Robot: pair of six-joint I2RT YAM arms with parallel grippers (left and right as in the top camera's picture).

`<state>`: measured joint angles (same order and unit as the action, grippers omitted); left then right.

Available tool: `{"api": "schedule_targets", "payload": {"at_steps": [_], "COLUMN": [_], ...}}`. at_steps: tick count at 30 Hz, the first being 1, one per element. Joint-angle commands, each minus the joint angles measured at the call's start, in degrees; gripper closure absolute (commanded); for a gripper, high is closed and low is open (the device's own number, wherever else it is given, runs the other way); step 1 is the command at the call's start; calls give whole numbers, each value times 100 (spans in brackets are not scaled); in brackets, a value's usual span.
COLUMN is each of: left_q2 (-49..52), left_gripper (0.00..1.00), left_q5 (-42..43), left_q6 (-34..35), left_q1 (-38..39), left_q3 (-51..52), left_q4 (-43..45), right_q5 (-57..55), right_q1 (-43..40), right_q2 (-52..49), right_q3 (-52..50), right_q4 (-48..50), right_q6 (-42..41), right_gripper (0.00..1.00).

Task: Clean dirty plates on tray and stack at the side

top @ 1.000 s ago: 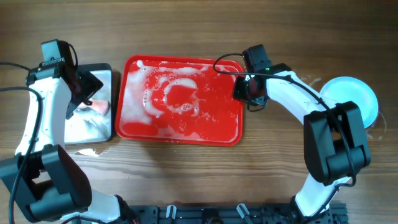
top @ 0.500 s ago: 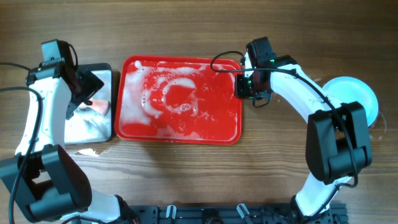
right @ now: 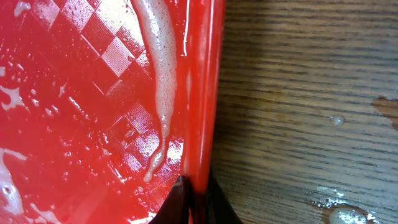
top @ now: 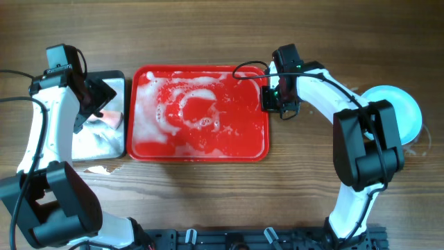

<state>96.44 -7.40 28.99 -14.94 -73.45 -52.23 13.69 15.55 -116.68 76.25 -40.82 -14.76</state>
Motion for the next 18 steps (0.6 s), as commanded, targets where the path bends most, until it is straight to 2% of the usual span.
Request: {"api": "schedule_targets", "payload": {"at_steps": [1, 8, 14, 18], "left_q2": [11, 11, 11, 11], "left_gripper": [3, 3, 3, 3], "left_q5": [52, 52, 55, 57], "left_q6": [-24, -20, -4, -4], "left_q1": [9, 9, 9, 9], "left_q3": [39, 39, 39, 39], "left_q4": [15, 44, 90, 127], "right_q5": [-487, -472, -514, -796], "right_q1": [-181, -1115, -1582, -1633], "right_q2": [-273, -269, -269, -269], "right_q3": [-83, -83, -81, -81], "right_q4": [-151, -424, -348, 94], "right_q6": [-177, -116, 717, 1235], "right_gripper": [96, 96, 95, 89]}}
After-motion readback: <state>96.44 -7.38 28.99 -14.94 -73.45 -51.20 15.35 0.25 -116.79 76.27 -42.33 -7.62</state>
